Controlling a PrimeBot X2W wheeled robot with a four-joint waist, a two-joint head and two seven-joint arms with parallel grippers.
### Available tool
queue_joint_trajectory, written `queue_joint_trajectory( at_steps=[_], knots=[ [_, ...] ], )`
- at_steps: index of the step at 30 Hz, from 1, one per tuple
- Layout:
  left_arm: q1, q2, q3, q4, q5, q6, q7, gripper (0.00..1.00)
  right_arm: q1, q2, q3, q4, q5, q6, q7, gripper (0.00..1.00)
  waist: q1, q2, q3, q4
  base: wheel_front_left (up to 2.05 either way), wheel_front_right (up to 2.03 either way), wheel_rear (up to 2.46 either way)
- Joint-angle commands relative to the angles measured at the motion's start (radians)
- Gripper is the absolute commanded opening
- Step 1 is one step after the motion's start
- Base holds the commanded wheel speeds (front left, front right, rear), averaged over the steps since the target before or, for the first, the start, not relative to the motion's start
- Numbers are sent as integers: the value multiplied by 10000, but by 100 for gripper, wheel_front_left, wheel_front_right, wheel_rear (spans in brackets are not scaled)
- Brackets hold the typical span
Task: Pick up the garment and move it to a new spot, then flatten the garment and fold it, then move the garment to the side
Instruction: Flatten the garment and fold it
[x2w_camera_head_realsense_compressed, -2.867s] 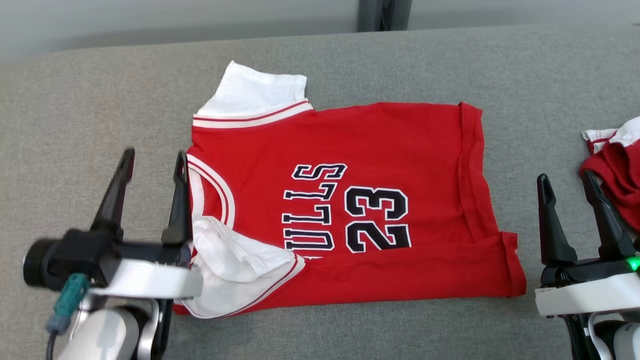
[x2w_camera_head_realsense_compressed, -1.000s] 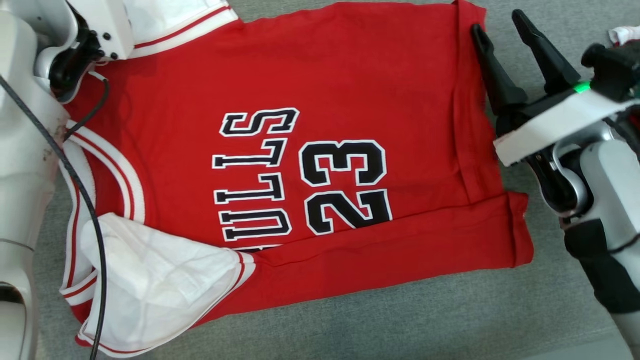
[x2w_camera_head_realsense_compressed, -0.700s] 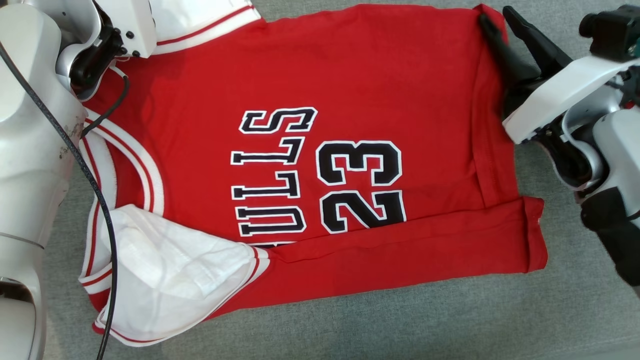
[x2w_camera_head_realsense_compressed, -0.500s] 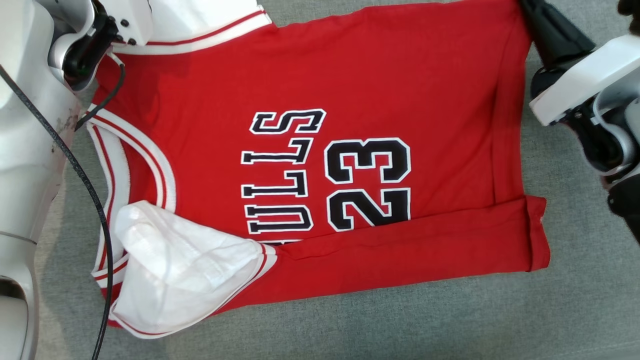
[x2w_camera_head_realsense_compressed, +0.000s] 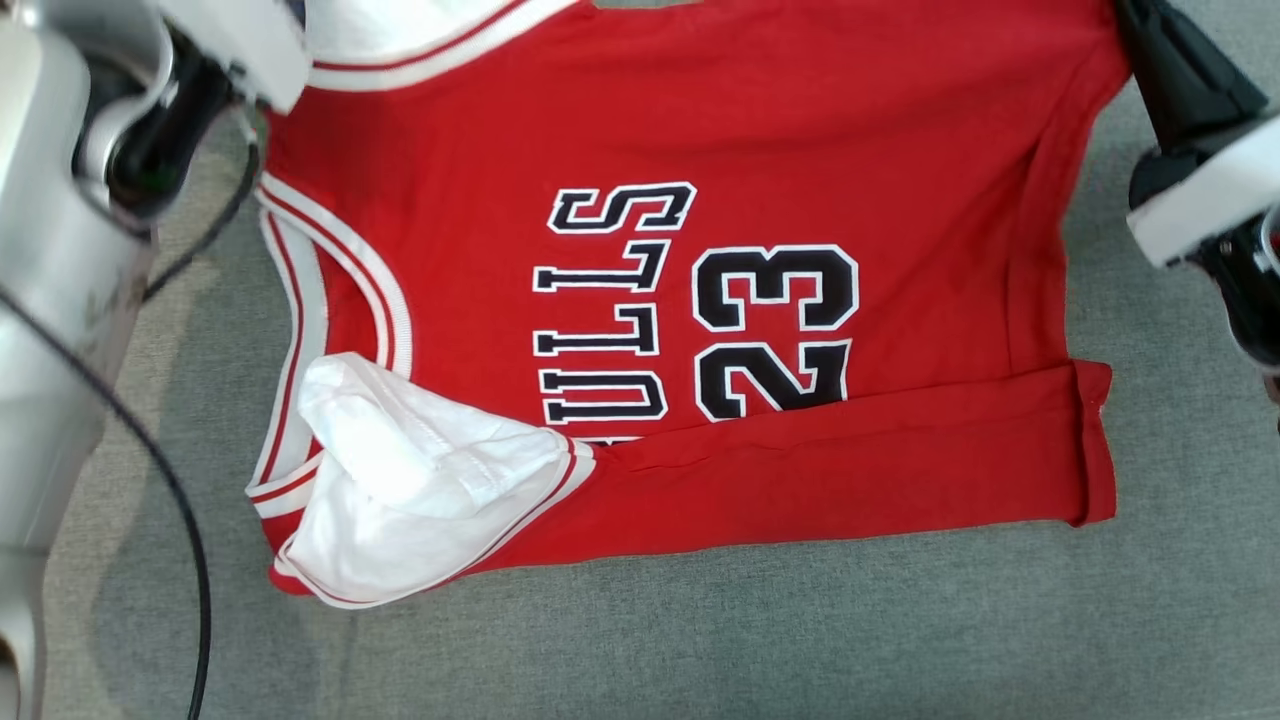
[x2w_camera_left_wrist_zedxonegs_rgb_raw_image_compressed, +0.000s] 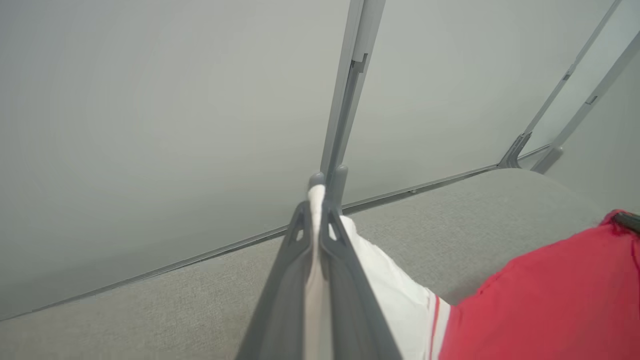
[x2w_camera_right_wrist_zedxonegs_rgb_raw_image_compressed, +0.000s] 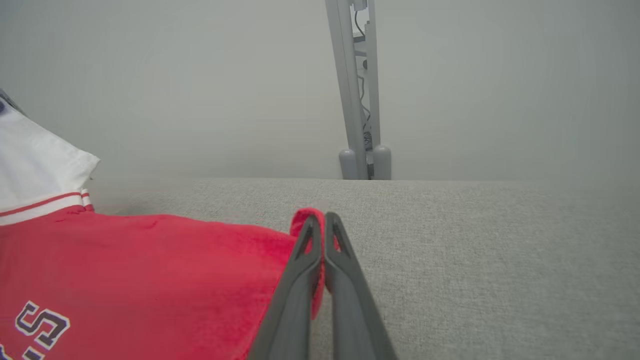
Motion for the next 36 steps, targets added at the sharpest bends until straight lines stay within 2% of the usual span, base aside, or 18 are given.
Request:
queue_joint_trajectory(
  at_steps=[1, 5, 9, 10, 12, 13, 14, 15, 20, 23, 26, 29, 30, 31, 32, 33, 36],
  knots=[
    [541, 231, 169, -614, -216, 29, -194, 0, 385, -167, -102, -221, 102, -4, -147, 0, 0, 0, -54, 68, 0, 0, 0],
    [2327, 862, 523, -2855, -642, 398, -533, 0, 1421, -421, -482, -869, 62, -4, -282, 0, 0, 0, -144, 240, 0, 0, 0],
    [4441, 1546, 758, -5356, -908, 1159, -698, 0, 2599, -474, -1041, -1515, -8, -4, -264, 0, 0, 0, -229, 386, 0, 0, 0],
    [5469, 1871, 929, -6503, -1054, 1587, -833, 0, 3173, -401, -1432, -1806, -56, -2, -291, 0, 0, 0, -261, 444, 0, 0, 0],
    [6463, 2100, 1079, -7499, -1230, 1987, -962, 0, 3757, -286, -1834, -2080, -80, -2, -267, 0, 0, 0, -302, 499, 0, 0, 0],
    [6463, 2100, 1079, -7499, -1230, 1987, -962, 0, 3757, -286, -1834, -2080, -80, -2, -267, 0, 0, 0, -302, 499, 0, 0, 0],
    [7377, 2295, 1186, -8270, -1351, 2365, -1095, 0, 4325, -164, -2247, -2378, -155, -4, -248, 0, 0, 0, -350, 536, 0, 0, 0],
    [7377, 2295, 1186, -8270, -1351, 2365, -1095, 0, 4325, -164, -2247, -2378, -155, -4, -248, 0, 0, 0, -350, 536, 0, 0, 0],
    [9220, 2553, 1403, -9462, -1626, 3079, -1452, 0, 5666, 333, -3239, -3280, -157, -4, -127, 0, 0, 0, -472, 584, 0, 0, 0],
    [9971, 2540, 1457, -9750, -1922, 3221, -1605, 0, 6389, 629, -3655, -3733, -244, -2, 170, 0, 0, 0, -531, 629, 0, 0, 0],
    [10424, 2493, 1388, -9520, -2173, 3220, -1577, 0, 7016, 984, -4008, -4057, -389, -2, 507, 0, 0, 0, -562, 666, 0, 0, 0],
    [10625, 2347, 1180, -9115, -2526, 2811, -1515, 0, 7432, 1392, -4258, -4106, -677, -2, 784, 0, 0, 0, -587, 631, 0, 0, 0],
    [10651, 2363, 1114, -8928, -2545, 2719, -1476, 23, 7493, 1513, -4303, -4086, -764, -2, 844, 9, 0, 0, -603, 615, 0, 0, 0],
    [10670, 2316, 1069, -8742, -2585, 2677, -1485, 59, 7520, 1644, -4360, -4084, -816, -2, 885, 40, 0, 0, -619, 605, 0, 0, 0],
    [10649, 2255, 1032, -8584, -2593, 2615, -1512, 100, 7557, 1753, -4393, -4077, -866, -2, 899, 93, 0, 0, -647, 584, 0, 0, 0],
    [10587, 2169, 1059, -8447, -2555, 2587, -1642, 100, 7595, 1844, -4477, -4060, -994, -2, 859, 100, 0, 0, -680, 564, 0, 0, 0],
    [10375, 2119, 1198, -8073, -2063, 2761, -2135, 100, 7640, 2178, -4720, -4224, -1320, -2, 616, 100, 0, 0, -809, 514, 0, 0, 0]
  ],
)
